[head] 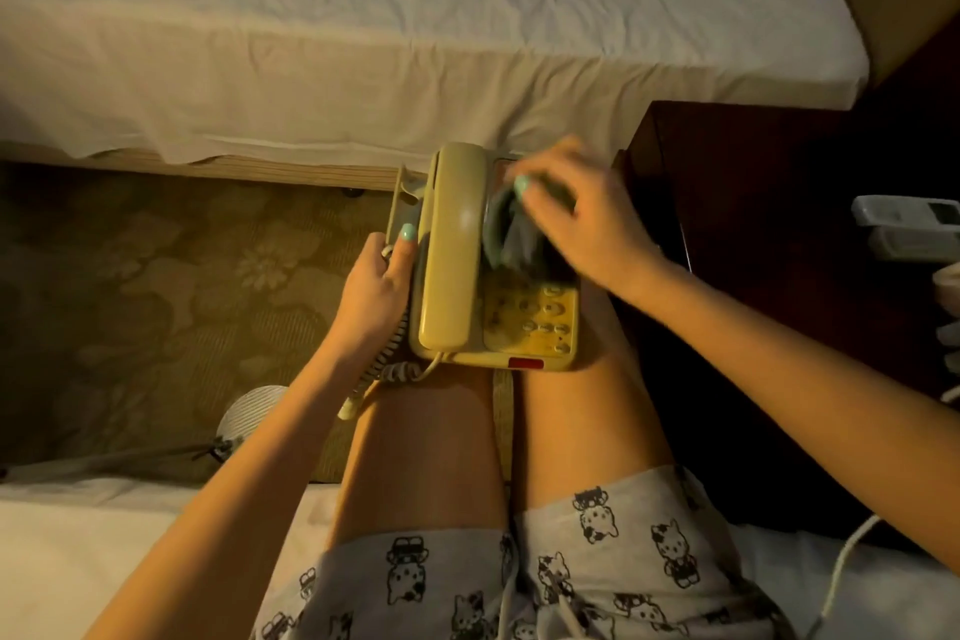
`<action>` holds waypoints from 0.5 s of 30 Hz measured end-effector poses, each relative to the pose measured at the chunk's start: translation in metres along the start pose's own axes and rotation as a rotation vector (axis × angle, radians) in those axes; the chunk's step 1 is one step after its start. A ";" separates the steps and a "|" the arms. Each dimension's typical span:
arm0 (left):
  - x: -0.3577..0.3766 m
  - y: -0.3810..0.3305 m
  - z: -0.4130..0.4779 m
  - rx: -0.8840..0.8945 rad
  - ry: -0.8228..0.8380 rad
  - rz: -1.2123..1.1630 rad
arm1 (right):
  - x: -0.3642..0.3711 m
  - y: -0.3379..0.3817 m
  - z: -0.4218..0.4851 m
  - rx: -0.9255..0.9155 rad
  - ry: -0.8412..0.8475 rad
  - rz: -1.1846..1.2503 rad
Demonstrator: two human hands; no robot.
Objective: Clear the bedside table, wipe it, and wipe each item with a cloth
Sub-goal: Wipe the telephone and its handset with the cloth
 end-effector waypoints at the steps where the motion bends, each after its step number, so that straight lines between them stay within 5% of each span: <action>1: 0.001 0.001 -0.001 0.000 -0.004 -0.010 | -0.009 -0.003 0.019 0.050 -0.115 -0.003; 4: 0.003 0.003 -0.007 -0.020 -0.002 -0.095 | -0.002 -0.009 0.072 0.127 -0.130 -0.053; 8: 0.004 0.004 -0.007 -0.046 -0.009 -0.118 | 0.062 -0.009 0.078 0.066 0.274 -0.276; 15: 0.006 0.008 -0.003 -0.123 0.022 -0.184 | 0.075 0.010 0.042 -0.122 0.333 -0.295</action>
Point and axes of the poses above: each hand's wrist, its own z-axis towards the middle knuckle, its own x-axis out of the palm, y = z × x, the point moved 4 cm from there along z, towards the middle knuckle, and after that the axes turned 10 degrees about -x, right-handed, at the moved point
